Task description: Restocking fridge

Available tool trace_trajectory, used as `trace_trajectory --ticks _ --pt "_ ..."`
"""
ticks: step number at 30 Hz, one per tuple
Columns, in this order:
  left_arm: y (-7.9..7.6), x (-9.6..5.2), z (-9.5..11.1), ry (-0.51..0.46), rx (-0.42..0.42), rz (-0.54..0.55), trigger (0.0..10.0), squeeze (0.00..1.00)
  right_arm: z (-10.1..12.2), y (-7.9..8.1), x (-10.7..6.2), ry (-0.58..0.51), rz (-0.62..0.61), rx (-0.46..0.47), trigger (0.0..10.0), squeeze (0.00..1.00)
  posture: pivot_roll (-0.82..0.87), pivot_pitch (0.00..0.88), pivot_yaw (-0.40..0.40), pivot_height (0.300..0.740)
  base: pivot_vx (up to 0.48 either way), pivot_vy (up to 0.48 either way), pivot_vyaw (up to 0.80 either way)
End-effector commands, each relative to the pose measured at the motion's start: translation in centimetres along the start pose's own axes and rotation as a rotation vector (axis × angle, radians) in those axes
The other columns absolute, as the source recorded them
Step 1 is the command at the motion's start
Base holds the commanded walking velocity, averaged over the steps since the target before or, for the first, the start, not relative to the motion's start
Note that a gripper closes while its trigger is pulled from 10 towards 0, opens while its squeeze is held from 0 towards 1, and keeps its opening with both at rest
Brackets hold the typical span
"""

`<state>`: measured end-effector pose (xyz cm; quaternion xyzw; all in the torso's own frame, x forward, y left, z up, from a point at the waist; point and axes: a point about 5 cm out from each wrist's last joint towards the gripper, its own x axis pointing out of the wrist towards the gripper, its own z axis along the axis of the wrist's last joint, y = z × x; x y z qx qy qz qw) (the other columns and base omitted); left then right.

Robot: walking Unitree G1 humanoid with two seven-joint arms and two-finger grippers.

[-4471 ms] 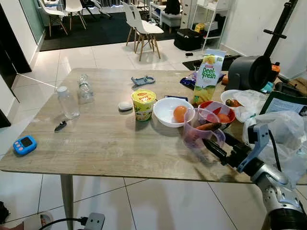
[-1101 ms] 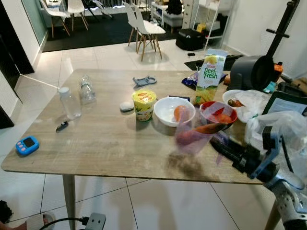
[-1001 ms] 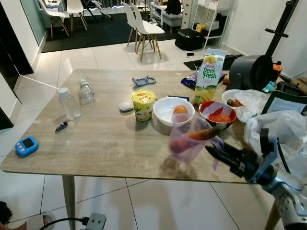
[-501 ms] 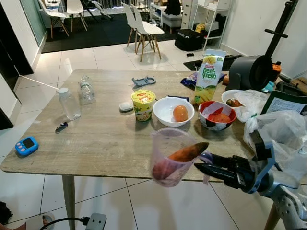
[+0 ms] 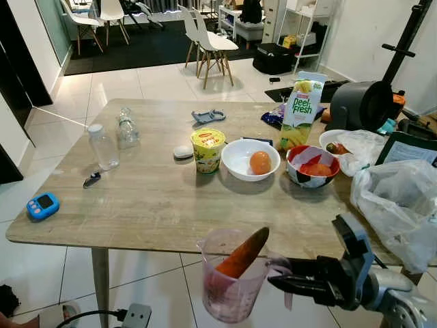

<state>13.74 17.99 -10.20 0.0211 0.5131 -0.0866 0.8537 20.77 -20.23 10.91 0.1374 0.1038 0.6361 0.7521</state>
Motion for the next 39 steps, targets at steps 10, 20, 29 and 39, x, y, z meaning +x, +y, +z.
trace_trajectory --ticks 10,20,29,39 --pt "0.4 -0.2 -0.8 0.035 0.015 0.002 10.0 0.0 0.1 -1.3 -2.3 -0.056 -0.158 -0.029 10.0 0.0 0.06 0.0 0.022 0.74 0.0 0.0 0.0" --pt "0.6 -0.2 -0.7 0.036 0.028 0.003 10.0 0.0 1.3 -1.6 -1.3 -0.094 -0.157 -0.062 10.0 0.0 0.05 0.0 0.031 0.74 0.0 0.0 0.0" --pt "0.2 -0.1 -0.3 0.009 0.04 -0.014 10.0 0.0 2.4 -1.5 -0.4 -0.135 -0.133 -0.093 10.0 0.0 0.06 0.0 0.032 0.74 0.0 0.0 0.0" --pt "-0.2 -0.1 -0.5 0.017 0.072 -0.02 10.0 0.0 2.7 -1.8 0.0 -0.144 -0.144 -0.113 10.0 0.0 0.06 0.0 0.03 0.74 -0.054 0.0 0.0"
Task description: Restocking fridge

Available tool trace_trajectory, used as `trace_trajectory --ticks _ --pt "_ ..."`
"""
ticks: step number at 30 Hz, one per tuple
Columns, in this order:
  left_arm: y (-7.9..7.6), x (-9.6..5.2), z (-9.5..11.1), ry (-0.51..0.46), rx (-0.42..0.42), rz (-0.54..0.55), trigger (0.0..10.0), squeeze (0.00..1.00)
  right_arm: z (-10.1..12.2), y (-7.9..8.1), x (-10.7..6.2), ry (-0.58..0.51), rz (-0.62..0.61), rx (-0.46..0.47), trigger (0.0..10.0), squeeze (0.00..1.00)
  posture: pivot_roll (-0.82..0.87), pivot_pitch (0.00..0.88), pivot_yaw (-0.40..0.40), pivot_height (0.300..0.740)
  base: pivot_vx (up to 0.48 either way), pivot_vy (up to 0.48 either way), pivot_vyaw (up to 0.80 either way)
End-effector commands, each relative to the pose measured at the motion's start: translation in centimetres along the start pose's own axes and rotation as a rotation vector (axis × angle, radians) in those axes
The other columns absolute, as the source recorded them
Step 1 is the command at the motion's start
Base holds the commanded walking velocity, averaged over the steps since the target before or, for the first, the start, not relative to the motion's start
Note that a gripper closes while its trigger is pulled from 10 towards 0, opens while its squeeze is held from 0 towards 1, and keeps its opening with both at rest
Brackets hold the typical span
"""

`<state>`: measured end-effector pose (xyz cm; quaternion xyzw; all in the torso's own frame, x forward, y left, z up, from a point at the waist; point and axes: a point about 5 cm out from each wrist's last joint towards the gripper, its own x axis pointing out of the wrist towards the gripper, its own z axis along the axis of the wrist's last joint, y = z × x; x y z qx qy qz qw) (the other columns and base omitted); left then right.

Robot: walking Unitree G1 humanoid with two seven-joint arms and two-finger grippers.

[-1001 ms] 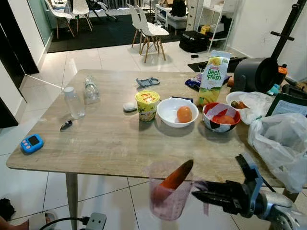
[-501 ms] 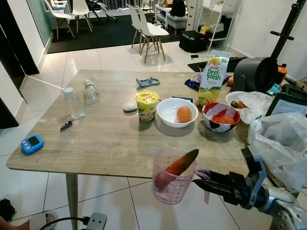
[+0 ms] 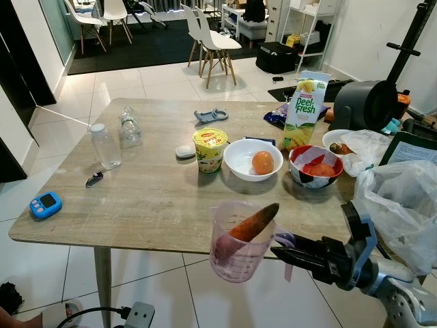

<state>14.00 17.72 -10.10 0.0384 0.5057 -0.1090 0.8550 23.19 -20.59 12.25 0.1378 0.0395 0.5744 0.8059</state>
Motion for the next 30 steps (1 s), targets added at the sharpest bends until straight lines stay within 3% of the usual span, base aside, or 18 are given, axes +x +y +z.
trace_trajectory --ticks 1,30 --pt "0.0 -0.1 -0.8 0.03 0.017 -0.001 10.0 0.0 0.6 -0.1 0.0 -0.022 -0.003 -0.028 10.0 0.0 0.06 0.0 0.03 0.74 -0.277 0.0 0.0" --pt "-0.3 -0.1 -0.9 0.024 0.001 -0.009 10.0 0.0 0.2 -1.2 -0.4 -0.004 -0.103 -0.032 10.0 0.0 0.06 0.0 0.021 0.74 -0.303 0.0 0.0"
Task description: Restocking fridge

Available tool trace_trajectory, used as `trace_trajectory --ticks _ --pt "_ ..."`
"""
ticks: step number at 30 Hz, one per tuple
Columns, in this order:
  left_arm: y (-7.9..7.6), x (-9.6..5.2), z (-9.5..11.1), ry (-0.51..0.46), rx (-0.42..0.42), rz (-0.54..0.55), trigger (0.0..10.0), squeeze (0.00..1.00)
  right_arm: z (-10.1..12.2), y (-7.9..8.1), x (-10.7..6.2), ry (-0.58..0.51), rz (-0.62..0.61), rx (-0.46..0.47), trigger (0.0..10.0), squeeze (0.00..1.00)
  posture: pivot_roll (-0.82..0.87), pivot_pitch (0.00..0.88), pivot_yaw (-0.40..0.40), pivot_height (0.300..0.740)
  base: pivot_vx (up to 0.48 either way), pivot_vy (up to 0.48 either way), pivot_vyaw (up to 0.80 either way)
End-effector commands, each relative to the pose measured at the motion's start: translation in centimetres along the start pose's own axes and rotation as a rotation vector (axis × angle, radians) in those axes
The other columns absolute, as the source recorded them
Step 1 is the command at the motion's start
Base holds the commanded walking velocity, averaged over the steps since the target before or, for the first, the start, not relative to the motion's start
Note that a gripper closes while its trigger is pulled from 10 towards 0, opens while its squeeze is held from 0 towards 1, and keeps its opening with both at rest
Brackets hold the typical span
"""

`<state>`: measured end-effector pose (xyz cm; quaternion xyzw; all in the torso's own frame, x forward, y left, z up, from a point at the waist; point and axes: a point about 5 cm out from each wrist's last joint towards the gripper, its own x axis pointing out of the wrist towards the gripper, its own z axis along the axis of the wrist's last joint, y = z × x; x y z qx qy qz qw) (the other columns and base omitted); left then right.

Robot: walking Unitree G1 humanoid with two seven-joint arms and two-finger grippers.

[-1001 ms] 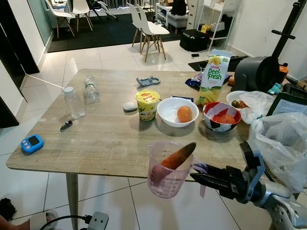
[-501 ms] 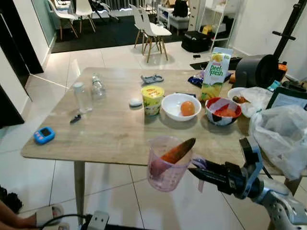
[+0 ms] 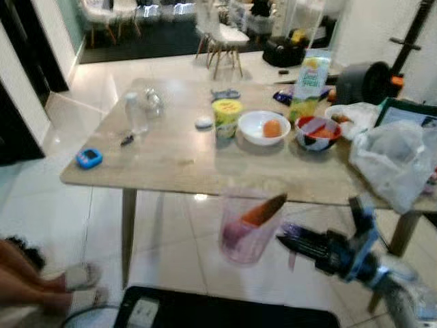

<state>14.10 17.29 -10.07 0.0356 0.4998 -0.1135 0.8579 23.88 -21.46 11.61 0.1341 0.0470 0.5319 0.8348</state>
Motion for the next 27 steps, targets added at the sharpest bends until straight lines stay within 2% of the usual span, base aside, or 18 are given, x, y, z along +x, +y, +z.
trace_trajectory --ticks 1,4,8,10,14,18,25,27 --pt "0.1 -0.2 -1.0 0.036 -0.003 0.001 10.0 0.0 0.4 -0.3 0.2 -0.008 -0.011 -0.032 10.0 0.0 0.06 0.0 0.021 0.74 0.0 0.0 0.0" --pt "0.1 -0.2 -0.9 0.03 -0.012 0.003 10.0 0.0 0.1 -1.2 0.0 -0.001 -0.099 -0.056 10.0 0.0 0.06 0.0 0.019 0.74 0.0 0.0 0.0" --pt "0.1 -0.2 -0.9 0.029 -0.015 0.003 10.0 0.0 -0.2 -1.8 -0.4 0.0 -0.158 -0.063 10.0 0.0 0.06 0.0 0.019 0.74 0.0 0.0 0.0" --pt "0.1 -0.2 -0.9 0.028 -0.016 0.003 10.0 0.0 -0.8 -2.6 -1.3 0.002 -0.246 -0.062 10.0 0.0 0.07 0.0 0.019 0.74 0.0 0.0 0.0" --pt "0.1 -0.2 -0.9 0.028 -0.018 0.003 10.0 0.0 -1.0 -3.0 -2.0 -0.015 -0.3 -0.045 10.0 0.0 0.06 0.0 0.02 0.74 0.0 0.0 0.0" --pt "0.2 -0.2 -0.9 0.027 -0.017 0.002 10.0 0.0 -1.2 -3.1 -2.3 -0.023 -0.319 -0.042 10.0 0.0 0.06 0.0 0.022 0.74 0.0 0.0 -0.1" --pt "0.3 -0.2 -0.8 0.026 -0.018 0.001 10.0 0.0 -2.0 -3.0 -1.8 -0.021 -0.308 -0.049 10.0 0.0 0.07 0.0 0.021 0.74 0.0 0.0 -0.73" --pt "0.3 -0.2 -0.8 0.024 -0.018 -0.001 10.0 0.0 -2.0 -2.9 -1.7 -0.024 -0.297 -0.045 10.0 0.0 0.07 0.0 0.021 0.74 0.0 0.0 0.0"
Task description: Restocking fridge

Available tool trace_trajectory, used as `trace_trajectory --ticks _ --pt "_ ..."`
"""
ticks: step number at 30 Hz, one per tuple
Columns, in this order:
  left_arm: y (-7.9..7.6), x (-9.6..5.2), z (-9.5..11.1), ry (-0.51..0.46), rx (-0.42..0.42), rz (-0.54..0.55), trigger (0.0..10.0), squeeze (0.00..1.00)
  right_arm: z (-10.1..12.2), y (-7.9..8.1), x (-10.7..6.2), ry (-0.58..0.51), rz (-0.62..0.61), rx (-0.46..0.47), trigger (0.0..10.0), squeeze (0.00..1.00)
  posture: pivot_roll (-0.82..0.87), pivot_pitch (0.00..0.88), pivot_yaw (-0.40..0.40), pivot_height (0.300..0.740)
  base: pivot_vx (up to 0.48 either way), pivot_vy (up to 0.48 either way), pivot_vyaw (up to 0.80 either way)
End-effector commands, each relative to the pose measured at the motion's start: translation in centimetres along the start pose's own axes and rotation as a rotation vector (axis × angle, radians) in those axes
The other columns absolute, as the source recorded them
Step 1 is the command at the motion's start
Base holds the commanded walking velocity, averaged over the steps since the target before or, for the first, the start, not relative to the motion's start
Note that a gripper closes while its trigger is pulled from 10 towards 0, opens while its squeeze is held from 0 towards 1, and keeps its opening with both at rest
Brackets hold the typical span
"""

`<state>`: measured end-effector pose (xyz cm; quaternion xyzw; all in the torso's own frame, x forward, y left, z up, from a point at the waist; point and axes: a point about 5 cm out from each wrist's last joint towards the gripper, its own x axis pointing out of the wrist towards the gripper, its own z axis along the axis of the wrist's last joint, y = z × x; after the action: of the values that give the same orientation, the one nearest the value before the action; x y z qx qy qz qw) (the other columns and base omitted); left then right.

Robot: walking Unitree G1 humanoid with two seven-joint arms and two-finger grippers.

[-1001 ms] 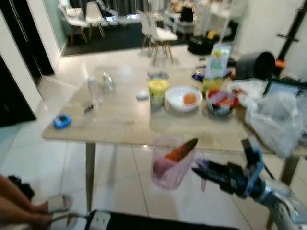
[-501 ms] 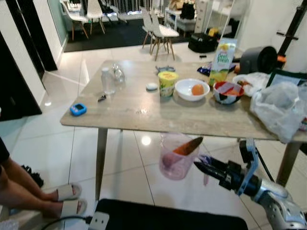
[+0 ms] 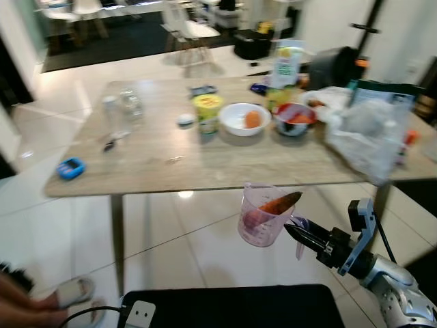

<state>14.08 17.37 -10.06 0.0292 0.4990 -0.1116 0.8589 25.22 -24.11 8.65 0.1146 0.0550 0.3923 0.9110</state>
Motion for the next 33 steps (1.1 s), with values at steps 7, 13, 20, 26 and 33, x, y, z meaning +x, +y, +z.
trace_trajectory --ticks 7,13,20,26,33 --pt "0.3 -0.2 -0.8 0.029 -0.003 0.002 10.0 0.0 0.1 0.5 0.1 -0.021 0.058 -0.001 10.0 0.0 0.06 0.0 0.025 0.74 0.0 0.0 0.0" --pt "0.3 -0.2 -0.7 0.028 -0.005 0.0 10.0 0.0 -0.1 0.4 0.1 -0.019 0.045 -0.002 10.0 0.0 0.06 0.0 0.027 0.74 0.0 0.0 -0.8" --pt "0.2 -0.2 -0.7 0.027 -0.007 -0.003 10.0 0.0 -0.4 0.5 0.0 -0.018 0.046 0.007 10.0 0.0 0.06 0.0 0.026 0.74 0.0 0.0 -0.8" --pt "0.2 -0.2 -0.7 0.027 -0.012 -0.001 10.0 0.0 -0.6 0.4 0.0 -0.015 0.036 0.01 10.0 0.0 0.06 0.0 0.025 0.74 0.0 0.0 -0.13" --pt "0.2 -0.2 -0.7 0.025 -0.015 -0.001 10.0 0.0 -1.4 -0.3 0.0 -0.006 -0.035 0.019 10.0 0.0 0.07 0.0 0.026 0.74 0.0 0.0 -0.57"
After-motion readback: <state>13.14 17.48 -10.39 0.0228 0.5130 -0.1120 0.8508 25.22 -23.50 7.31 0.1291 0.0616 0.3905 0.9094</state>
